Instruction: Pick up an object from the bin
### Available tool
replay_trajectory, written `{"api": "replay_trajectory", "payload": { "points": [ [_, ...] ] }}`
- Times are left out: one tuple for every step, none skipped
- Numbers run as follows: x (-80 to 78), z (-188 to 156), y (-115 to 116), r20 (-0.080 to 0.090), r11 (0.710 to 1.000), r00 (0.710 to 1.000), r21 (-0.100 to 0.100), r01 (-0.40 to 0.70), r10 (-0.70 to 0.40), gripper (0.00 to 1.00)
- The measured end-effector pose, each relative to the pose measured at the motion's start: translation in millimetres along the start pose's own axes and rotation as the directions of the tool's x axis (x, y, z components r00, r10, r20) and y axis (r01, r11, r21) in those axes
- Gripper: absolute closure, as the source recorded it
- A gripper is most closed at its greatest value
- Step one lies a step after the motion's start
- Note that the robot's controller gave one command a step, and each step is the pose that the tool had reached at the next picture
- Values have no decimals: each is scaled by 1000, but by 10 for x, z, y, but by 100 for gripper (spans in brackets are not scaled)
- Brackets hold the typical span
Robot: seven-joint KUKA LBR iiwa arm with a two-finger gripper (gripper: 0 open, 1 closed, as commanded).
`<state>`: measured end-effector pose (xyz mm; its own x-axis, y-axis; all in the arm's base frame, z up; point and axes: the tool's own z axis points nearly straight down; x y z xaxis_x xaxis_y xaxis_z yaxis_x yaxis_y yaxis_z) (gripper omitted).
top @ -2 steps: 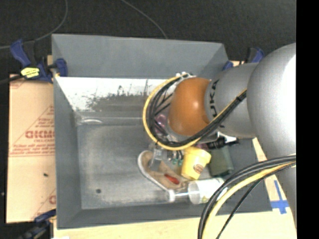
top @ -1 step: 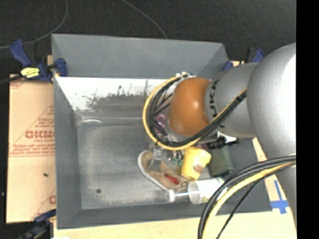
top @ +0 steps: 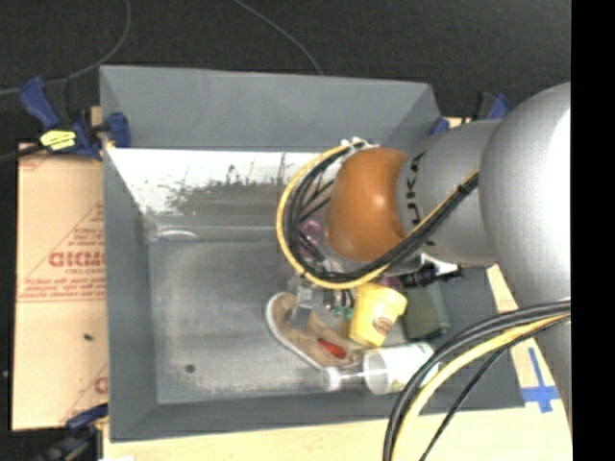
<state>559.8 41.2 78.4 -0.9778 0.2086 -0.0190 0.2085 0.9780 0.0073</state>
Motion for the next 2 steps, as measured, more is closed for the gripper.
{"api": "replay_trajectory", "payload": {
  "points": [
    [17, -197, -4, -8, 1000, 1000, 1, 0, 0, 100],
    [-2, -352, 0, -2, 1000, 1000, 0, 0, 0, 100]
  ]
}}
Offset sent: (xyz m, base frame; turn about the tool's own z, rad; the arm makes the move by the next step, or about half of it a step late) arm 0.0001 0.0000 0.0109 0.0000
